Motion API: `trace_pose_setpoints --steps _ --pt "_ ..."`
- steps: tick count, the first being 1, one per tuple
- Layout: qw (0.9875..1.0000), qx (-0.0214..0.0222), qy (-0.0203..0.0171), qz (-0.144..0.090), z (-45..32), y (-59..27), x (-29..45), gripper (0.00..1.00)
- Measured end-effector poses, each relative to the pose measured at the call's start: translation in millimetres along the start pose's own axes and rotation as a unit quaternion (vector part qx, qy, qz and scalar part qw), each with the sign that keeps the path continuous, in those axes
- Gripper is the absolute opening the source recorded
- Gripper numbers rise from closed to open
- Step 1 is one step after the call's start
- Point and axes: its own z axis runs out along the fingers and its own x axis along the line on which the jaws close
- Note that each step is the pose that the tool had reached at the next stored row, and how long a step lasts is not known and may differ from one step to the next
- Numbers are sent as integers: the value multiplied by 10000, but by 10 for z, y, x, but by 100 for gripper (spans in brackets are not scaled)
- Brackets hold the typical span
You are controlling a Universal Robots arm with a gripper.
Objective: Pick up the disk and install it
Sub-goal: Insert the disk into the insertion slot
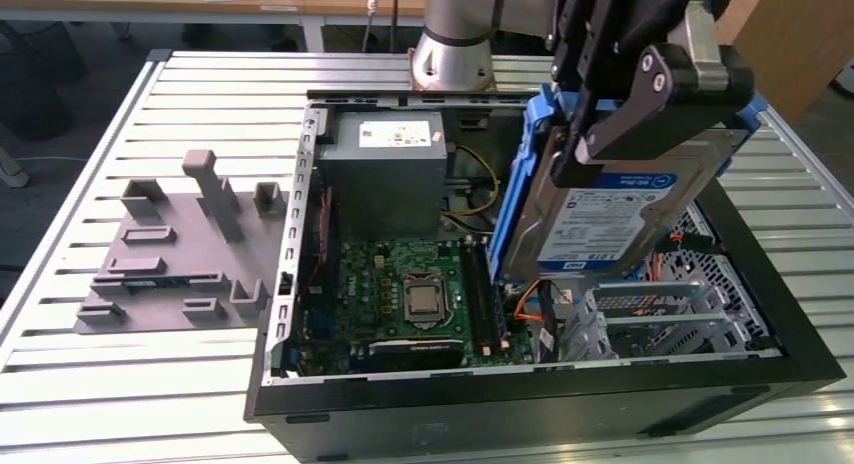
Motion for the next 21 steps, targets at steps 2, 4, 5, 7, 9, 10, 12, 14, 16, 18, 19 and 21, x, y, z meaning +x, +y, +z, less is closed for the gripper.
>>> trace_pose_setpoints --steps 2,4,5,7,9,10,12,14,16,18,19,21 --pt "10000 -8 -2 1 5 -57 0 36" --pt "10000 -13 -1 0 7 -101 0 36" --pt "10000 -14 0 1 7 -116 1 36" --pt "10000 -15 1 0 9 -136 2 36" --pt "10000 -15 -1 1 20 -151 11 36" --pt "10000 -14 -1 1 26 -159 17 36" --pt "10000 -15 0 1 35 -172 37 36" --pt "10000 -14 -1 0 43 -184 57 36" --pt "10000 -15 0 1 48 -196 69 36" --pt "10000 -15 0 1 51 -213 77 36" --pt "10000 -15 -1 0 54 -222 78 36" --pt "10000 -15 0 1 55 -245 80 36"
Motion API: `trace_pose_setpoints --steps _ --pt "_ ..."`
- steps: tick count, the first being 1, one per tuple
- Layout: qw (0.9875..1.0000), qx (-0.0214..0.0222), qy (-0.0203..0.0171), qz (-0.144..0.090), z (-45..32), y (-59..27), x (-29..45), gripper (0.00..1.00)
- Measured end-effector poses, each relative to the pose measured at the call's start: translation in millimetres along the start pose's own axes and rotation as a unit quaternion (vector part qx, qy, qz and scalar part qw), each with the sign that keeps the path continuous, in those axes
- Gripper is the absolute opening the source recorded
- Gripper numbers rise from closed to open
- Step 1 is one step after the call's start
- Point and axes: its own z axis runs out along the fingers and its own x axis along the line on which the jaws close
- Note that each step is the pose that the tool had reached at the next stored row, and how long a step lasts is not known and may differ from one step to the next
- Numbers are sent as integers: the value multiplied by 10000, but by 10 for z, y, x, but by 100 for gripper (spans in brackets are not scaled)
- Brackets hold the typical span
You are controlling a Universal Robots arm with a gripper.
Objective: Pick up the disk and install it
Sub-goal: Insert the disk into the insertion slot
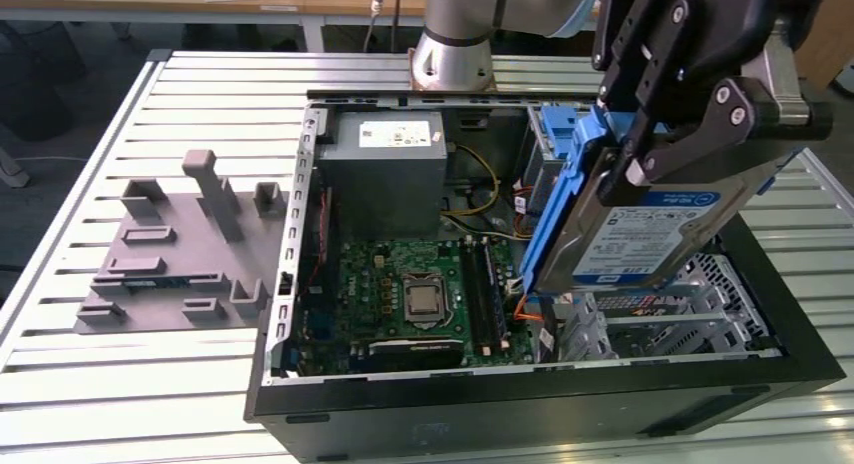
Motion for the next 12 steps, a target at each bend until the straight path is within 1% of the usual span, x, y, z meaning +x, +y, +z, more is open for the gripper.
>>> trace_pose_setpoints --steps 4,9,12 --pt "10000 -2 0 0 6 -66 6 36" --pt "10000 -2 0 0 27 -90 54 36" --pt "10000 -2 0 0 44 -126 60 36"
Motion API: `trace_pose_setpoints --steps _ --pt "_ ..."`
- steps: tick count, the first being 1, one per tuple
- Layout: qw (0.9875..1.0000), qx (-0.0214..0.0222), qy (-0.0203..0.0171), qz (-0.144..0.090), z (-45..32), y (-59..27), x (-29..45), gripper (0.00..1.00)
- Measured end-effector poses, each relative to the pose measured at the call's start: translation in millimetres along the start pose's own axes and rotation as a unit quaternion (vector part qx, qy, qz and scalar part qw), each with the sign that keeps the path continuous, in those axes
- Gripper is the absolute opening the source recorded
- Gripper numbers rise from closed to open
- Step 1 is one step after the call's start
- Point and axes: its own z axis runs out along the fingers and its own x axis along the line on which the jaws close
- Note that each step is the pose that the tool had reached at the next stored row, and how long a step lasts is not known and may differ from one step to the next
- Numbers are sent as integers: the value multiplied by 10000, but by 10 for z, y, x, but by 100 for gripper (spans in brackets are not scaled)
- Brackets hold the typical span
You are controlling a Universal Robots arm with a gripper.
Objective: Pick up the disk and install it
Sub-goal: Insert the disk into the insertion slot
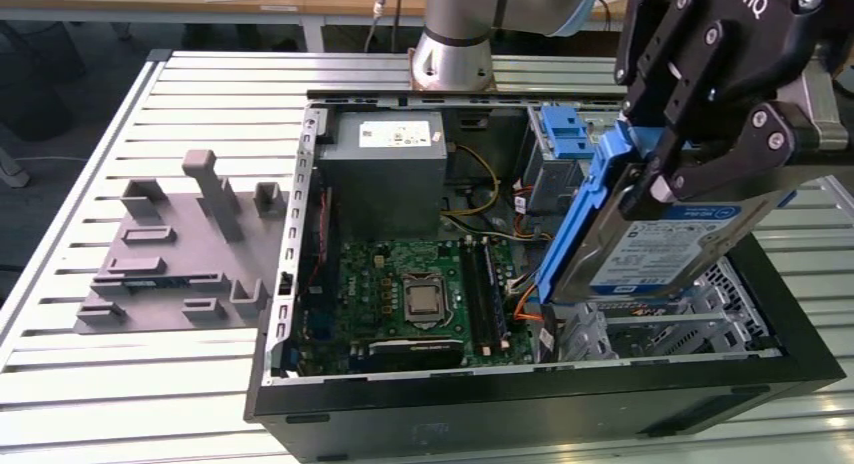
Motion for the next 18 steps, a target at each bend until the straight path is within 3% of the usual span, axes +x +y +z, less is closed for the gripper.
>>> trace_pose_setpoints --steps 7,18 --pt "10000 -1 0 0 40 -139 -2 36" --pt "10000 -1 -1 0 90 -262 -5 36"
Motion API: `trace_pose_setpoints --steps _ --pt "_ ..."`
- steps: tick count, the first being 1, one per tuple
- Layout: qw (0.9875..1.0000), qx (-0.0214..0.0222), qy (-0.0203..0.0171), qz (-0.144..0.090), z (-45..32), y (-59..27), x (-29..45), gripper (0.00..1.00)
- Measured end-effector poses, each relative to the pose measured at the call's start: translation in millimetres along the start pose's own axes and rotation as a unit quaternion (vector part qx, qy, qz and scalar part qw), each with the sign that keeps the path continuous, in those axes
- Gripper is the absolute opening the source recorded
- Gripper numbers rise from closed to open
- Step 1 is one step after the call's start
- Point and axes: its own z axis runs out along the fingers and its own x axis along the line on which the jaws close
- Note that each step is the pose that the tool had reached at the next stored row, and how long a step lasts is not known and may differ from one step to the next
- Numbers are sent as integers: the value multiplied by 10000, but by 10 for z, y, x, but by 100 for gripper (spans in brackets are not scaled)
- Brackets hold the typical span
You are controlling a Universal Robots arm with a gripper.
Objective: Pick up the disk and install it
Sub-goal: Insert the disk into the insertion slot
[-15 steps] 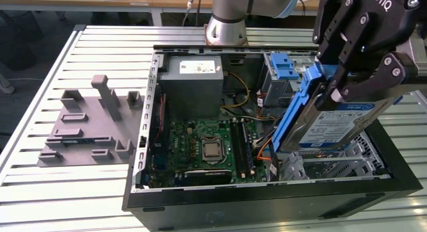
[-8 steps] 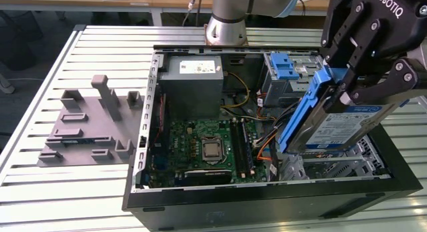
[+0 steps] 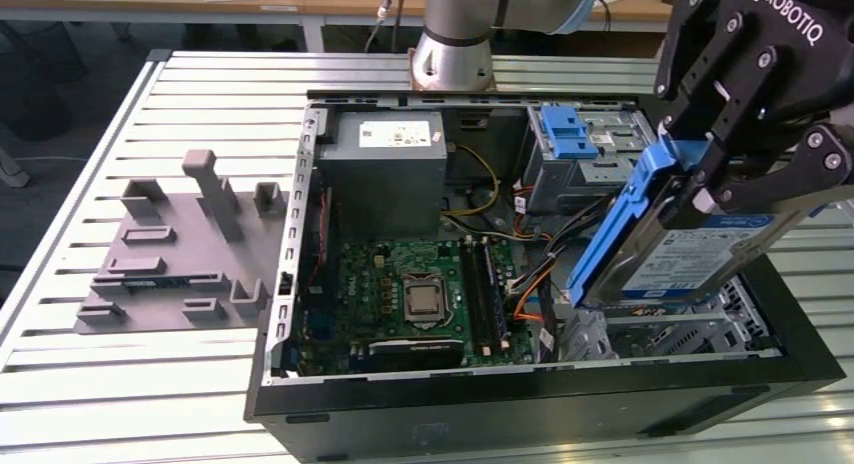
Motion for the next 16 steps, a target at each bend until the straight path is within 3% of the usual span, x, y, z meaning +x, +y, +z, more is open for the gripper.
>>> trace_pose_setpoints --steps 16 --pt "10000 0 1 -9 71 -126 -8 36"
